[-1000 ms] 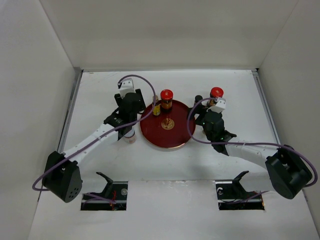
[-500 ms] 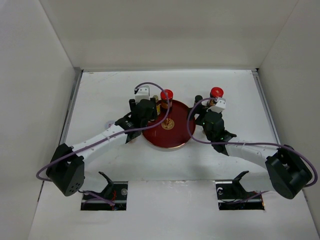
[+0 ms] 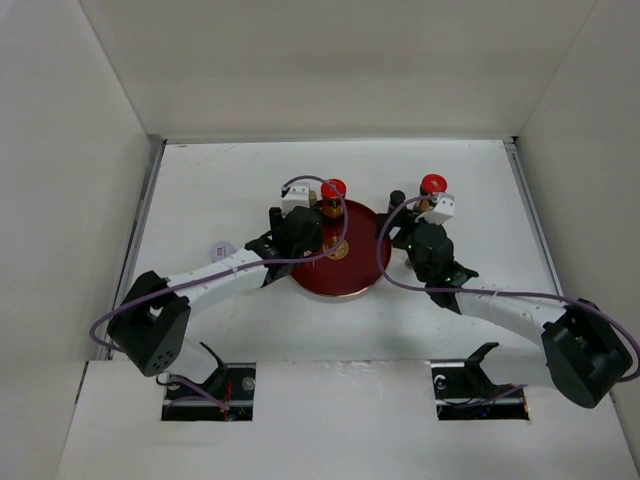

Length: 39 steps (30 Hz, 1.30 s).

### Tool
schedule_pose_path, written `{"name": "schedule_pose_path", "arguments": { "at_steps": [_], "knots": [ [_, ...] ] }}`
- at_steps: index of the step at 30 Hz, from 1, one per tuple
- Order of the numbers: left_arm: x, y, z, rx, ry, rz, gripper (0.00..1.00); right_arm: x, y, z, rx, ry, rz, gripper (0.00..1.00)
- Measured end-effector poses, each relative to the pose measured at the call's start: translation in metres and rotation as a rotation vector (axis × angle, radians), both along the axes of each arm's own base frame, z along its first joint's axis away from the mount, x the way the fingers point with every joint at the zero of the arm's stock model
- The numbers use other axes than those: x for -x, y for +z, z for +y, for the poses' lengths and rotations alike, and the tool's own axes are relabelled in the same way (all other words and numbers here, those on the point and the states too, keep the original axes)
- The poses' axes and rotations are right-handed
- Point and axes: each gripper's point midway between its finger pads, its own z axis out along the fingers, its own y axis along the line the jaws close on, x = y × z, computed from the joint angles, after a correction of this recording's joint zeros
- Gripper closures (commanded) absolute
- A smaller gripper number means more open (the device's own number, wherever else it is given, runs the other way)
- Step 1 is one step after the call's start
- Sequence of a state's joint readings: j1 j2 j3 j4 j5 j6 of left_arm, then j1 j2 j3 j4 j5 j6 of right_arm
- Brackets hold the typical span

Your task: Organize the condiment bottles

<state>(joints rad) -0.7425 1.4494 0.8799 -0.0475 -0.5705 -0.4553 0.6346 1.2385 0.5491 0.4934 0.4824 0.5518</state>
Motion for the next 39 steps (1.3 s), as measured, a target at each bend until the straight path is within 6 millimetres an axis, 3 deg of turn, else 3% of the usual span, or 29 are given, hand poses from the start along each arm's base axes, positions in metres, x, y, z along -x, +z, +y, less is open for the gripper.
{"name": "schedule_pose_path", "arguments": {
  "at_steps": [7, 13, 16, 19, 24, 27, 33, 39],
  "knots": [
    [0.003, -0.007, 0.001, -0.006, -0.006, 0.004, 0.34, 0.005, 0.029, -0.003, -0.039, 0.005, -0.065, 0.28],
    [0.001, 0.003, -0.006, 0.043, -0.023, -0.045, 0.15, 0.005, 0.039, -0.010, -0.033, -0.009, -0.069, 0.57],
    [0.005, 0.016, -0.006, 0.085, -0.037, -0.078, 0.13, -0.003, 0.046, -0.015, -0.019, -0.031, -0.056, 0.65],
    [0.012, 0.039, -0.005, 0.155, -0.056, -0.144, 0.12, -0.017, 0.054, -0.017, 0.013, -0.058, -0.034, 0.61],
    [0.029, 0.088, -0.007, 0.326, -0.107, -0.301, 0.12, -0.044, 0.047, -0.020, 0.116, -0.089, 0.045, 0.29],
    [0.040, 0.100, -0.002, 0.419, -0.132, -0.379, 0.12, -0.056, 0.030, -0.020, 0.189, -0.095, 0.109, 0.21],
    [0.058, 0.097, 0.015, 0.530, -0.161, -0.465, 0.11, -0.074, -0.011, -0.031, 0.304, -0.118, 0.243, 0.20],
    [0.069, 0.118, 0.013, 0.613, -0.210, -0.551, 0.10, -0.088, -0.032, -0.041, 0.351, -0.140, 0.310, 0.25]
  ]
}}
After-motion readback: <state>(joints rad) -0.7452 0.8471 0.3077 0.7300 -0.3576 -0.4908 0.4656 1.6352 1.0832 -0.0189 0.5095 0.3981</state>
